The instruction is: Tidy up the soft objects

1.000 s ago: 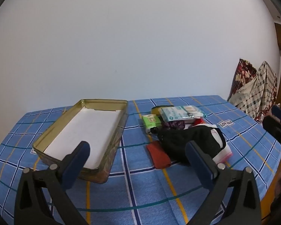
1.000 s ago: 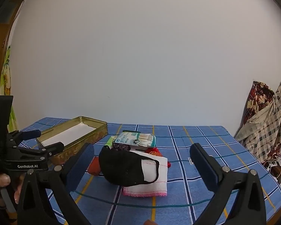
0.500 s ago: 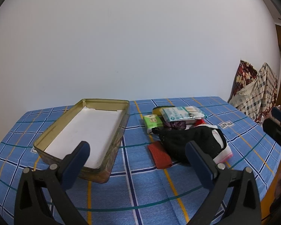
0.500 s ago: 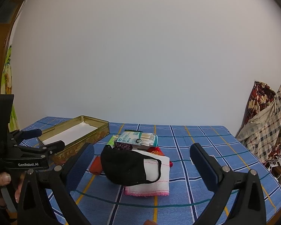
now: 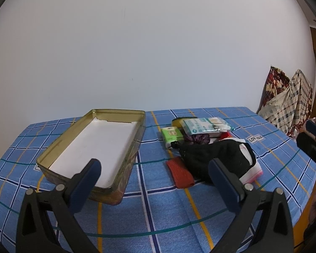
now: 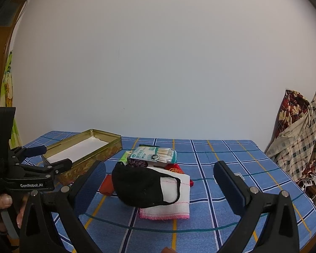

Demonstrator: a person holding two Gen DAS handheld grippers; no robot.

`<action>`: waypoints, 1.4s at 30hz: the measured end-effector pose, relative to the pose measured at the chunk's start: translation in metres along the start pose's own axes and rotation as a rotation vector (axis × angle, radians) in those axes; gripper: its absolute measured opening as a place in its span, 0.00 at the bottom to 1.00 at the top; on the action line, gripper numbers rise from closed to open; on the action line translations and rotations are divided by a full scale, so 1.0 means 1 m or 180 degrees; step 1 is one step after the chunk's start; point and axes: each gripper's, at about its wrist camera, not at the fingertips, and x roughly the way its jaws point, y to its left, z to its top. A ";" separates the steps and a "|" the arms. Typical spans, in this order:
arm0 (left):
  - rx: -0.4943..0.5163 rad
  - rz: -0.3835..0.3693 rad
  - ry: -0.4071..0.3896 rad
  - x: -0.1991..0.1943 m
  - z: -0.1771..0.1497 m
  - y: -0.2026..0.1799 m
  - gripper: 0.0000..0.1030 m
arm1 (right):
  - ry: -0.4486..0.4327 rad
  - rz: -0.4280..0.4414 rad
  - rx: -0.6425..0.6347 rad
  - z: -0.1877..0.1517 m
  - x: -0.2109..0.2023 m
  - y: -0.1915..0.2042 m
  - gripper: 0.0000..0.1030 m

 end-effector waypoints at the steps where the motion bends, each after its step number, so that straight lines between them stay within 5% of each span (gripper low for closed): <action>1: 0.0004 0.0000 0.0005 0.001 0.000 -0.001 1.00 | 0.0003 -0.0001 0.0003 0.000 0.000 0.000 1.00; 42: 0.0079 -0.0011 0.0092 0.017 -0.001 -0.015 1.00 | 0.0087 0.0002 0.0073 -0.007 0.010 -0.011 1.00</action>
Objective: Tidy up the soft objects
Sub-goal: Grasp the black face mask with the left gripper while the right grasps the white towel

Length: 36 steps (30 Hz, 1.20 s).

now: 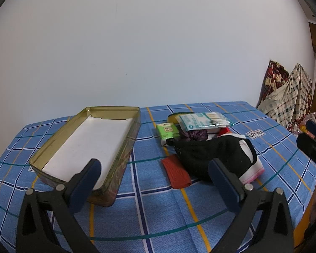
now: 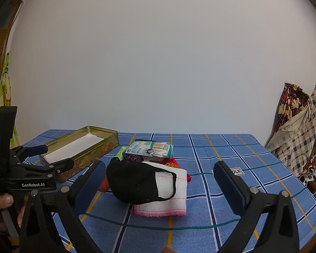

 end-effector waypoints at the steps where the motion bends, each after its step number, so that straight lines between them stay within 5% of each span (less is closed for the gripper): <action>1: -0.0004 0.0000 0.0003 0.000 0.000 0.000 1.00 | 0.0000 0.0001 0.0000 0.000 0.000 0.000 1.00; 14: 0.0043 -0.0039 0.0116 0.013 0.001 -0.008 1.00 | 0.0027 -0.0043 0.0010 -0.005 0.001 -0.004 1.00; 22: 0.0539 -0.0375 0.0414 0.052 0.004 -0.068 1.00 | 0.0173 -0.0329 0.0169 -0.016 0.009 -0.033 1.00; 28: 0.0619 -0.0459 0.0621 0.081 0.006 -0.094 0.99 | 0.0235 -0.0372 0.0206 -0.023 0.012 -0.048 1.00; 30: 0.0696 -0.0515 0.0641 0.085 0.005 -0.101 0.92 | 0.0264 -0.0361 0.0228 -0.025 0.016 -0.051 1.00; 33: 0.0780 -0.0673 0.0744 0.093 0.003 -0.105 0.48 | 0.0328 -0.0363 0.0235 -0.027 0.022 -0.054 1.00; 34: 0.0792 -0.0775 0.0806 0.095 0.000 -0.104 0.26 | 0.0338 -0.0366 0.0228 -0.027 0.023 -0.055 1.00; 35: 0.0794 -0.0844 0.0836 0.095 -0.002 -0.103 0.13 | 0.0346 -0.0366 0.0224 -0.027 0.025 -0.055 1.00; 36: 0.0794 -0.0864 0.0837 0.094 -0.002 -0.100 0.13 | 0.0353 -0.0365 0.0227 -0.027 0.026 -0.056 1.00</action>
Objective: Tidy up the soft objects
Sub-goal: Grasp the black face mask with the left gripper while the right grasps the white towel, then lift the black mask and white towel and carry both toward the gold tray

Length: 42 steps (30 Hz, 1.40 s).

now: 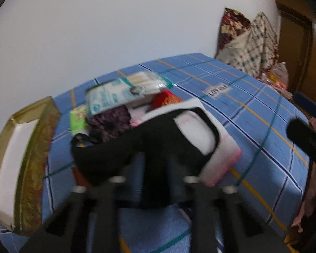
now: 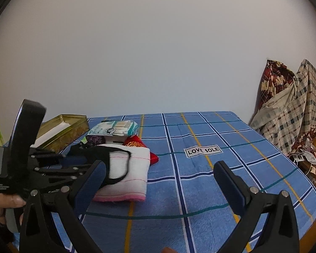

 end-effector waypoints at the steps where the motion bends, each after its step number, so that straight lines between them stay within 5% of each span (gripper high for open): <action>1: -0.0011 -0.0014 -0.0049 -0.004 -0.002 0.003 0.12 | 0.0009 0.0004 0.0006 0.001 0.002 0.000 1.00; 9: -0.0227 0.0019 -0.0616 -0.056 -0.001 0.043 0.09 | 0.0231 0.0113 -0.0053 0.009 0.030 0.017 1.00; 22: -0.0359 0.0213 -0.0677 -0.049 -0.013 0.074 0.09 | 0.0932 0.0284 -0.0221 0.007 0.101 0.057 0.88; 27: -0.0415 0.0156 -0.0645 -0.043 -0.019 0.078 0.09 | 0.1222 0.0367 -0.0140 -0.003 0.120 0.056 0.63; 32: -0.0477 0.0162 -0.0688 -0.049 -0.020 0.083 0.09 | 0.1101 0.0510 -0.0119 -0.005 0.108 0.055 0.43; 42: -0.0542 0.0213 -0.0780 -0.072 -0.029 0.084 0.09 | 0.0560 0.0527 -0.0223 0.012 0.055 0.056 0.40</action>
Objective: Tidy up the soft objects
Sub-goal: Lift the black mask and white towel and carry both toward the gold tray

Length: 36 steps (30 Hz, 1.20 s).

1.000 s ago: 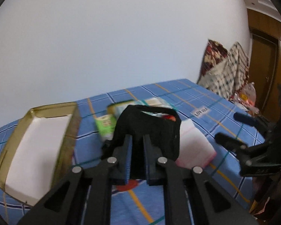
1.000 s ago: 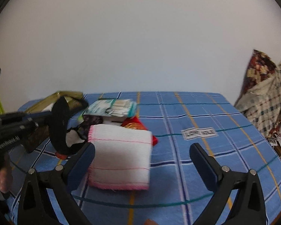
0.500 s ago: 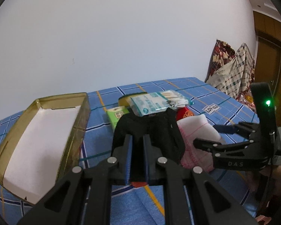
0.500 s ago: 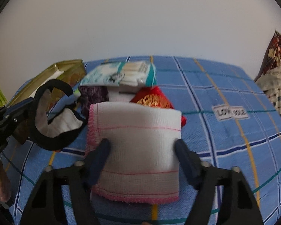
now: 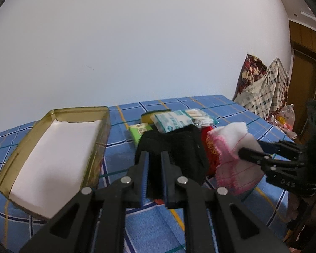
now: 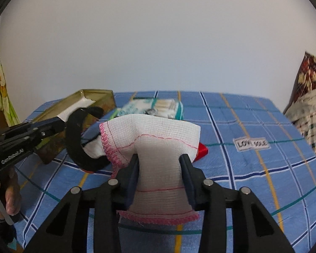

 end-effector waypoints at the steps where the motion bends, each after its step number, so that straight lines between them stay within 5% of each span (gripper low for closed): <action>1: -0.0003 0.0008 -0.0015 -0.003 0.000 0.000 0.09 | -0.0048 0.0014 -0.0008 0.003 -0.003 0.001 0.40; 11: 0.0003 0.0152 -0.0217 -0.036 0.006 0.004 0.09 | -0.0431 0.0099 -0.0074 0.017 -0.041 0.012 0.40; 18: 0.0095 0.0148 -0.0106 -0.029 0.001 -0.008 0.10 | -0.0484 0.0025 -0.0042 0.018 -0.048 0.007 0.40; 21: 0.0221 0.0030 0.0042 -0.017 -0.006 -0.030 0.32 | -0.0453 -0.0056 0.0033 0.015 -0.049 -0.004 0.40; 23: 0.0260 -0.0049 0.0151 -0.004 -0.010 -0.045 0.63 | -0.0449 -0.0094 0.0108 0.013 -0.051 -0.014 0.40; 28: 0.0315 -0.0199 0.0463 0.032 -0.013 -0.070 0.64 | -0.0426 -0.0131 0.0193 0.007 -0.050 -0.029 0.40; 36: 0.0461 -0.0021 0.0939 0.081 -0.020 -0.086 0.61 | -0.0406 -0.0052 0.0299 -0.004 -0.049 -0.044 0.41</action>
